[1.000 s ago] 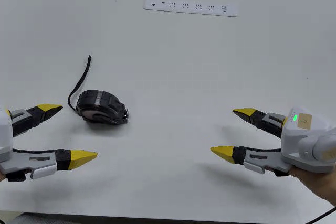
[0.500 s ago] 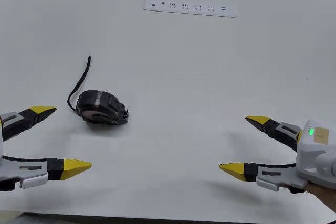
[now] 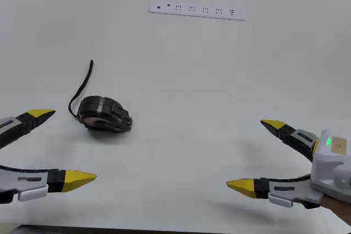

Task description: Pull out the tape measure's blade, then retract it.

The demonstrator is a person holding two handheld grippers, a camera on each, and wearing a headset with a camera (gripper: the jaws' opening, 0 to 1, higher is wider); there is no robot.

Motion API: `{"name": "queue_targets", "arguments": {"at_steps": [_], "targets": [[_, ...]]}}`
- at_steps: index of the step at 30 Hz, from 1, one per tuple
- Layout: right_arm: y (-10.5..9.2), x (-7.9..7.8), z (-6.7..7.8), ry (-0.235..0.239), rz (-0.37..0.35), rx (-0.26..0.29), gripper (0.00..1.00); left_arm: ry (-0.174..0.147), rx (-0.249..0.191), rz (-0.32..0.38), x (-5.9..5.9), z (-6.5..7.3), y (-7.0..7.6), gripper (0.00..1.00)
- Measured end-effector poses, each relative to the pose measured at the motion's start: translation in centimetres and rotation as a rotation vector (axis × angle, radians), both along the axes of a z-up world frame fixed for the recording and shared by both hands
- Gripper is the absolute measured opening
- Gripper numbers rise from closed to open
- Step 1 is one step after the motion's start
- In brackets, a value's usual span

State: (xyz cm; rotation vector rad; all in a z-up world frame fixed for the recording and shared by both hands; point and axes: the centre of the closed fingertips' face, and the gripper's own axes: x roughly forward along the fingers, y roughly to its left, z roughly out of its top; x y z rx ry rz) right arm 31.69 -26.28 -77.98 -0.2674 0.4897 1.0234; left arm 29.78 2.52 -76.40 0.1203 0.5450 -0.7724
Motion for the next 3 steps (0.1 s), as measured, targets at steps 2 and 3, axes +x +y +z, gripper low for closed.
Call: {"name": "queue_targets", "arguments": {"at_steps": [2,3], "targets": [[-0.10,-0.02,-0.03,0.002,-0.008,-0.002,0.98,-0.008,-0.004,0.006,0.14,0.21,0.13,0.99],[-0.12,-0.04,-0.06,0.005,-0.009,-0.002,0.99,-0.012,-0.006,0.008,0.21,0.28,0.18,1.00]]}}
